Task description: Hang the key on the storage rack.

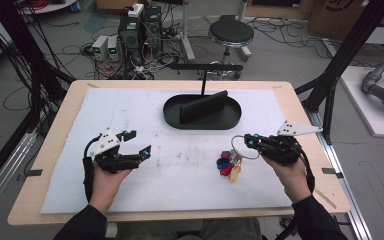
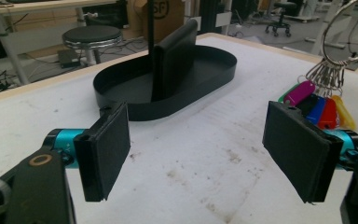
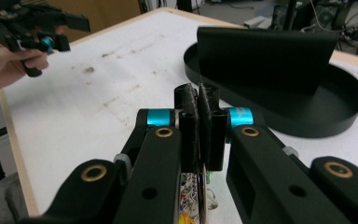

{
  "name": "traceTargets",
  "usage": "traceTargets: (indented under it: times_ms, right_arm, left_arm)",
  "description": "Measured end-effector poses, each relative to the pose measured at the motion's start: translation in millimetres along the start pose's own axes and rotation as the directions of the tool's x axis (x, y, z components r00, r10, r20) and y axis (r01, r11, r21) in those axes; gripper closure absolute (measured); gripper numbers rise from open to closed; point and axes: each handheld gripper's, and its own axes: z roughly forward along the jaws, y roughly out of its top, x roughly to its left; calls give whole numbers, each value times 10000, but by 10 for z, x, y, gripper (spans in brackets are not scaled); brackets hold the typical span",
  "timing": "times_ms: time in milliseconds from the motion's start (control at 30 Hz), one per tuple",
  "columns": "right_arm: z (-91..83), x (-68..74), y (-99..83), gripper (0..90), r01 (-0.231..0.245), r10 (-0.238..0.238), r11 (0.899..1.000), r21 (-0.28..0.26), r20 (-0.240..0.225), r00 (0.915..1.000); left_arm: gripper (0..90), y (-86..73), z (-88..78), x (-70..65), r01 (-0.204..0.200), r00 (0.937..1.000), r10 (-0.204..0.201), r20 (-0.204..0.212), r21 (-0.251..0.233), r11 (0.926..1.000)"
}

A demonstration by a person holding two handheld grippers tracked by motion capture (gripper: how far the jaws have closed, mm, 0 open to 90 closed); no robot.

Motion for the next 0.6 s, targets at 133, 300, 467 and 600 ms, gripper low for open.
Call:
traceTargets:
  times_ms: [133,300,467,600]
  right_arm:
    - [-21,1,127,875,85,-91,9997,-223,-254,9996]
    - [3,23,227,876,252,-268,9989,-387,-417,9988]
    - [58,64,284,876,308,-337,9986,-432,-669,9972]
    - [120,105,327,876,424,-463,9980,-465,-859,9952]
  left_arm:
    - [235,69,66,-43,2,9999,-2,114,10,10000]
    - [235,148,128,-73,106,9988,-100,486,-123,9999]
    - [235,246,179,-113,203,9954,-171,948,-333,9992]
    - [235,347,262,-159,283,9869,-208,1602,-449,9986]
